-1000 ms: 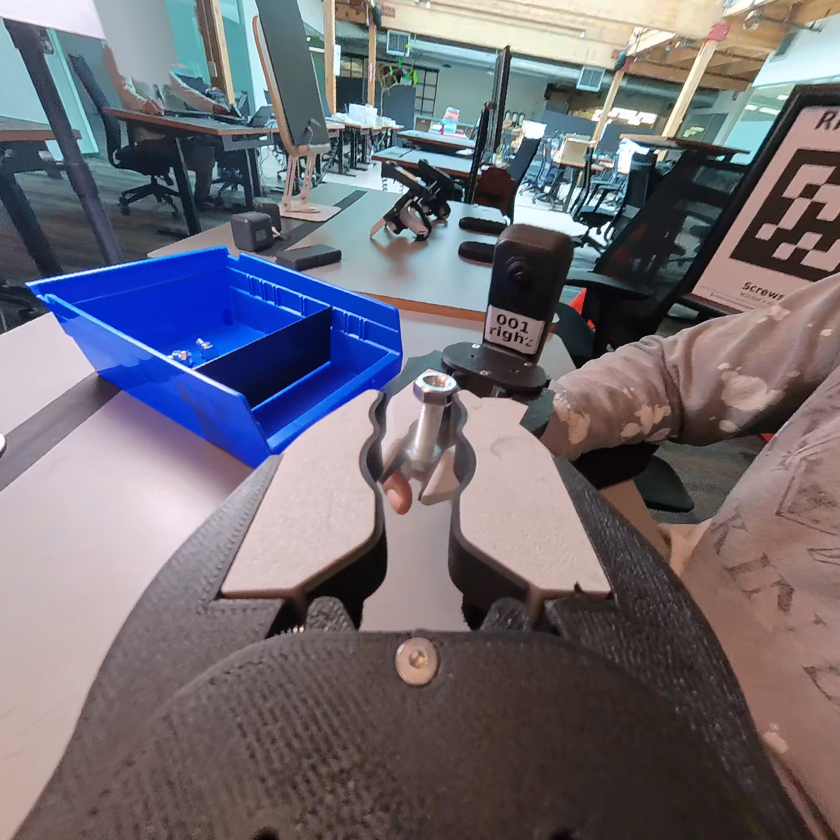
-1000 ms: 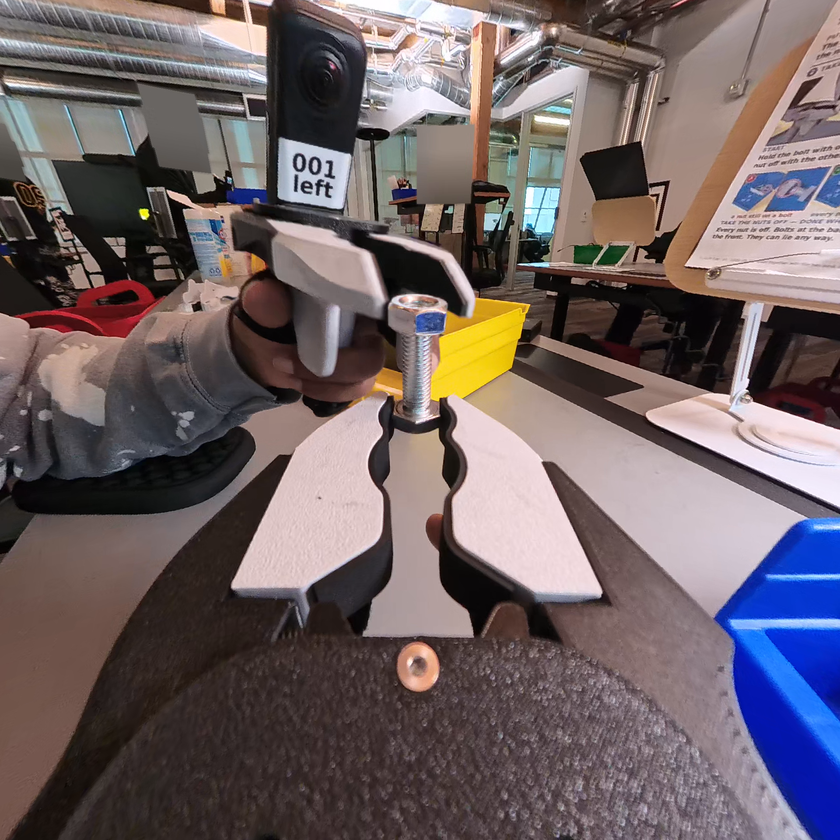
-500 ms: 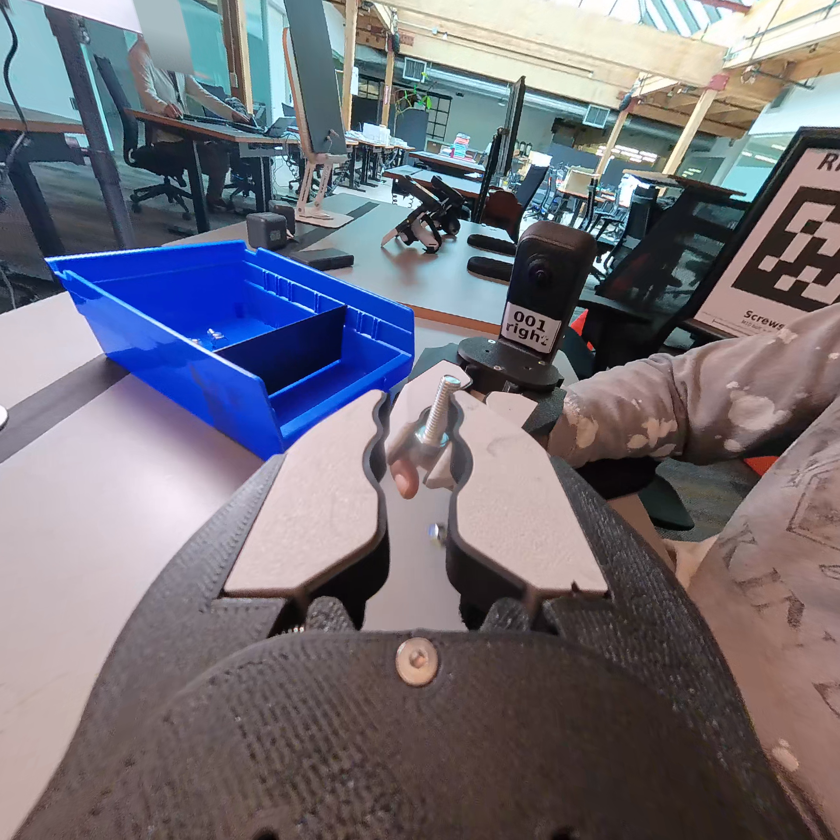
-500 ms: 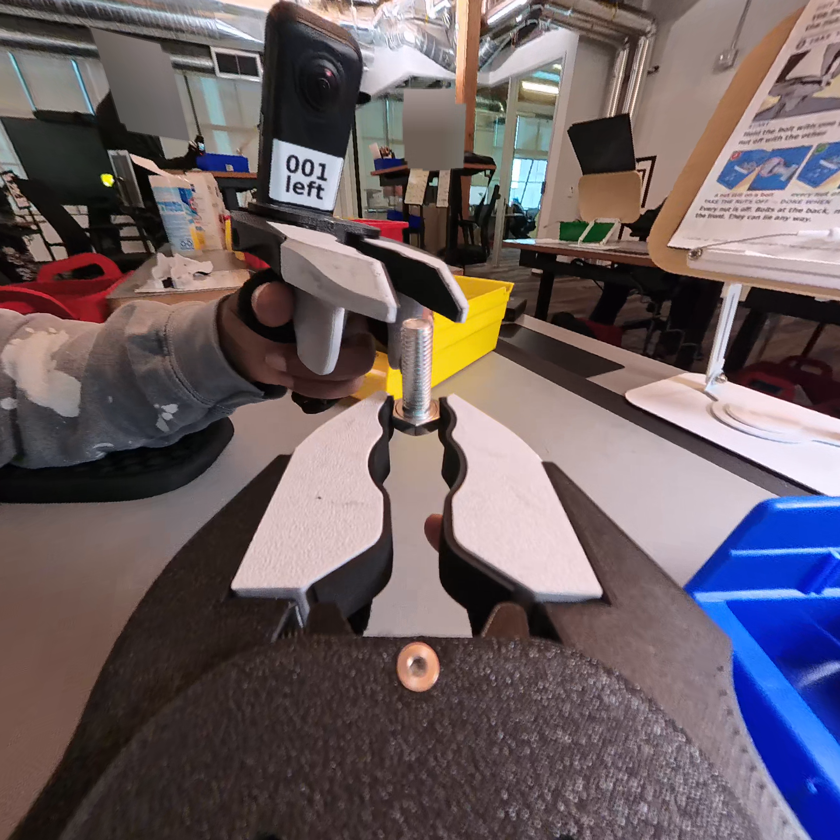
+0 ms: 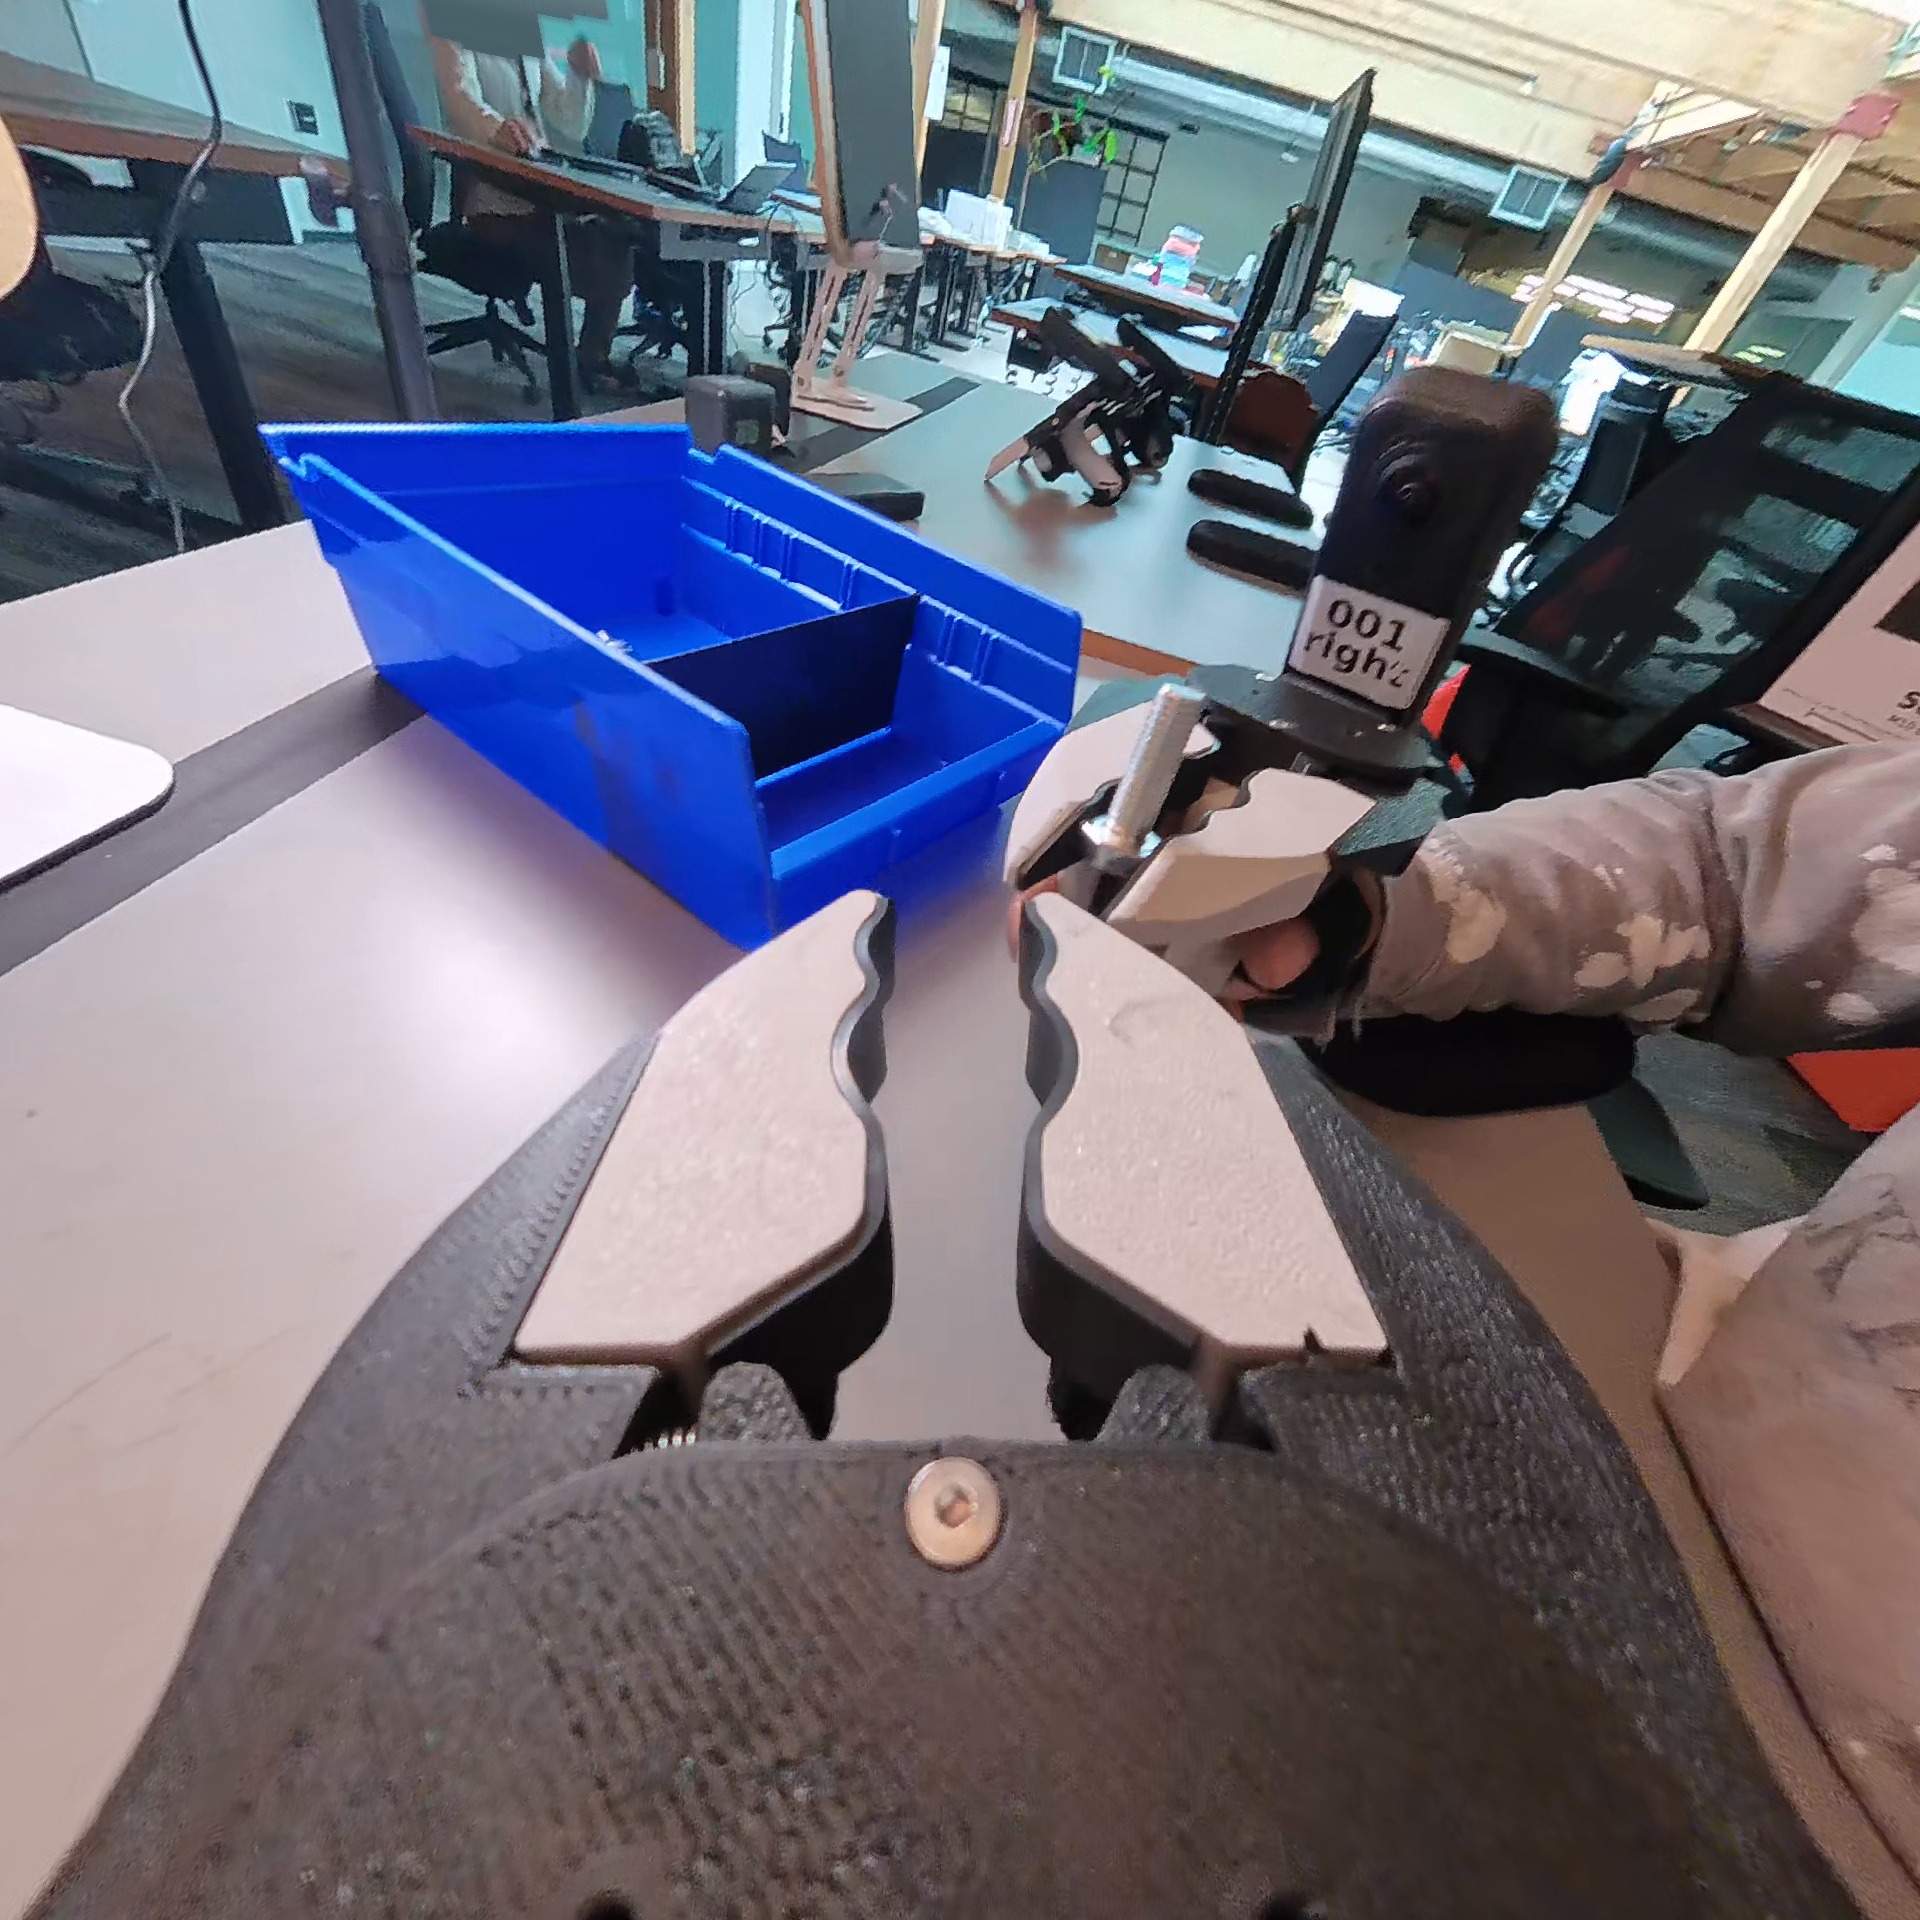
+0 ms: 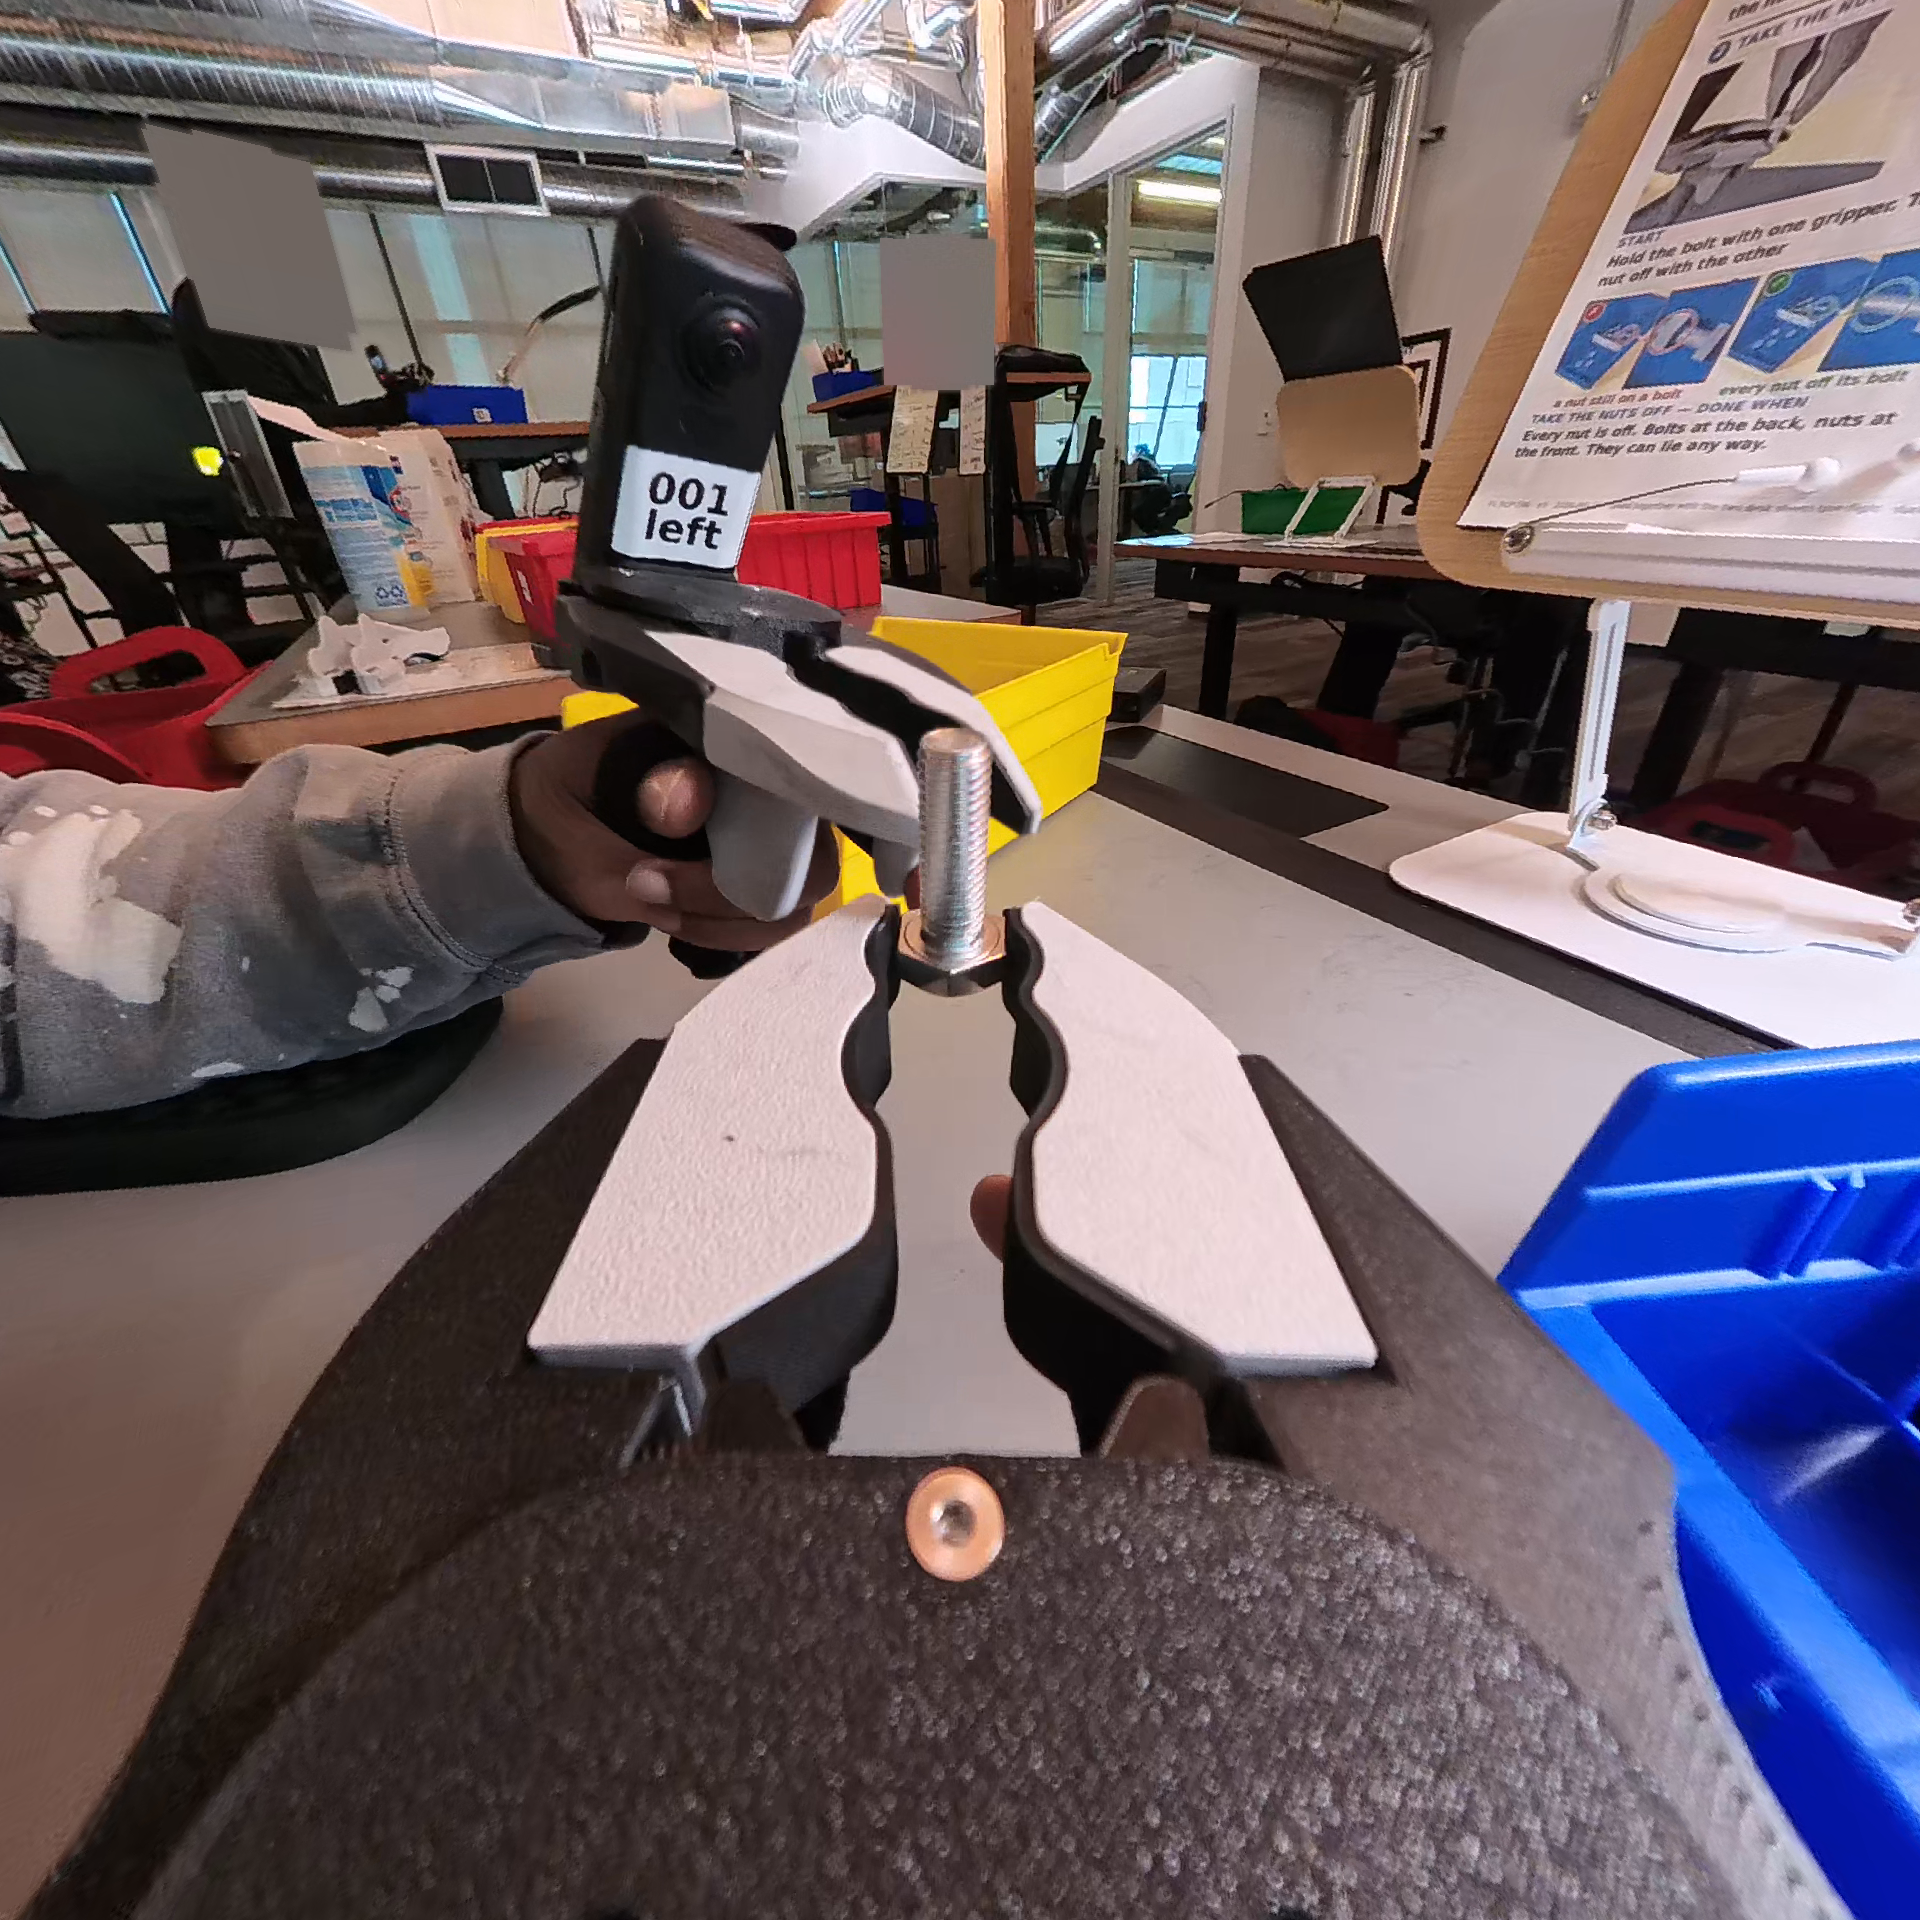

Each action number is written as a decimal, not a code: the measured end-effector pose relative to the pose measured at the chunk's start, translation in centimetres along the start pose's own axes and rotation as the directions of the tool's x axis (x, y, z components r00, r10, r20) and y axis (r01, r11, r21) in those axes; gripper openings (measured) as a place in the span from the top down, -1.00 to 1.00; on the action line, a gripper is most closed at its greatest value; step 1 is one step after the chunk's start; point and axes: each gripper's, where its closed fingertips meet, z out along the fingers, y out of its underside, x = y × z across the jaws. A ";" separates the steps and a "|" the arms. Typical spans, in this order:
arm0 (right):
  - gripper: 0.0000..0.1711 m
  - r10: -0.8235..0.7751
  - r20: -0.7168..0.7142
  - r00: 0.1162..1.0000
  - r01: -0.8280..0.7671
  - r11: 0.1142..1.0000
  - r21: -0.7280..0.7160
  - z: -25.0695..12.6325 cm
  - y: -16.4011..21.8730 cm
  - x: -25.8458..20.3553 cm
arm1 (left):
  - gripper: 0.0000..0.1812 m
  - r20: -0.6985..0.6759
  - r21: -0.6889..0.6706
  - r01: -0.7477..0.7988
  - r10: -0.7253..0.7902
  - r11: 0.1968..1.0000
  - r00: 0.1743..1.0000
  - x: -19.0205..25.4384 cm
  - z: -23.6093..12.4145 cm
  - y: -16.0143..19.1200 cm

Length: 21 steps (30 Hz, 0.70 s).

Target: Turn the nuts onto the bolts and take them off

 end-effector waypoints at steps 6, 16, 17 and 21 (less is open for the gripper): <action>0.79 0.002 -0.012 1.000 -0.002 1.000 0.007 -0.2 -0.2 0.4 | 0.74 0.147 -0.093 0.010 0.004 0.996 0.989 -3.2 0.3 2.6; 0.79 0.006 -0.016 1.000 -0.005 1.000 0.007 -0.2 -0.3 0.5 | 0.61 0.369 -0.427 0.094 0.078 0.899 0.926 -9.1 1.6 10.0; 0.79 0.007 -0.017 1.000 -0.007 1.000 0.007 -0.3 -0.3 0.5 | 0.61 0.361 -0.447 0.092 0.085 0.890 0.929 -9.1 1.8 10.3; 0.79 0.013 -0.020 1.000 -0.013 1.000 0.008 -0.4 -0.3 0.7 | 0.65 0.364 -0.487 0.046 0.154 0.872 0.918 -9.7 2.0 10.8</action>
